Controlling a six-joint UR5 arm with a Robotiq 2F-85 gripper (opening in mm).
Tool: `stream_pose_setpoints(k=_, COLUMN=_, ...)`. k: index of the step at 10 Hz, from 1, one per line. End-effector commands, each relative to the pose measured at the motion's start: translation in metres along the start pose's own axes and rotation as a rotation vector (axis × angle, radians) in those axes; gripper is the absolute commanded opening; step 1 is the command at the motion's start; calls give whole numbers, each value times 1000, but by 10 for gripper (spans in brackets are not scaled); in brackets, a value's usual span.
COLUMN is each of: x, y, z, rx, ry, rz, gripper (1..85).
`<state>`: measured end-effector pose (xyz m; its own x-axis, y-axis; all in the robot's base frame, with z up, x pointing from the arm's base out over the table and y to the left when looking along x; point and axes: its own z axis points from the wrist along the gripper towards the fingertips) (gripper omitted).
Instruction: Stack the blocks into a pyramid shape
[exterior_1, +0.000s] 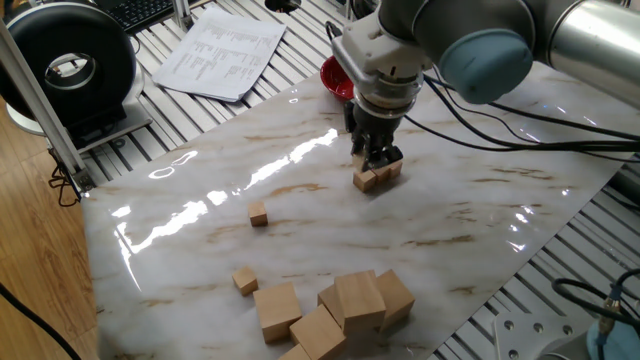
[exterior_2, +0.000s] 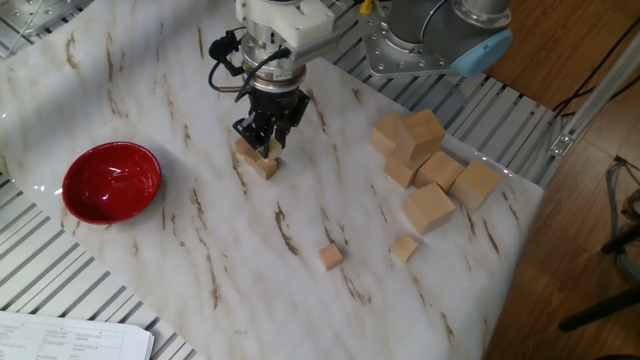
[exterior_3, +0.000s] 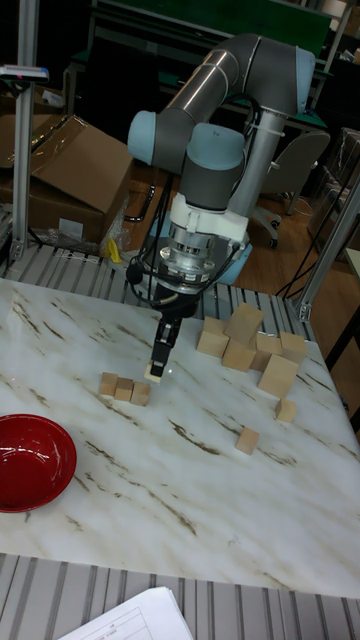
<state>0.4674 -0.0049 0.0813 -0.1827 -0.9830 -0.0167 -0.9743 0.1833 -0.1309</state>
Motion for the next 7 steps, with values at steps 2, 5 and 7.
stream_pose_setpoints(k=2, x=1, y=2, z=-2, rx=-13, ry=-7, rz=4, gripper=10)
stream_pose_setpoints(k=5, x=-8, y=-7, z=-2, rx=22, ry=-43, rz=19, gripper=10)
stream_pose_setpoints(k=7, x=-6, y=-10, z=-2, rx=31, ry=-35, rz=63, gripper=10)
